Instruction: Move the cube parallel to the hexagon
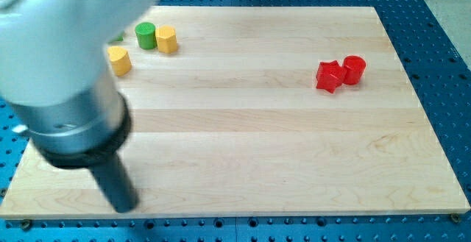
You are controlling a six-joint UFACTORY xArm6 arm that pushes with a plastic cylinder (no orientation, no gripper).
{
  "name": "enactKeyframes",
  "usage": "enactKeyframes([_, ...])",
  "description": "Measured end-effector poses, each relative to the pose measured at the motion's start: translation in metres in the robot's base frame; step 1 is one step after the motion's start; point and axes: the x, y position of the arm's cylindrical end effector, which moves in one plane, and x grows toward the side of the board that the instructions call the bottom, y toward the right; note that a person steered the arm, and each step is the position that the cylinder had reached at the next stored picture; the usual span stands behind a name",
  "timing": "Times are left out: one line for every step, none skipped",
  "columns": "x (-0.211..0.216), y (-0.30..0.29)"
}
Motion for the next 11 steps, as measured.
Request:
enactKeyframes([-0.058, -0.027])
enactKeyframes([-0.004, -0.018])
enactKeyframes([-0.016, -0.079])
enactKeyframes([-0.069, -0.063])
enactKeyframes([-0.133, -0.044])
enactKeyframes([-0.137, -0.028])
enactKeyframes([-0.099, -0.031])
enactKeyframes([-0.113, -0.023])
enactKeyframes([-0.131, -0.013])
enactKeyframes([-0.086, -0.009])
enactKeyframes([-0.121, -0.002])
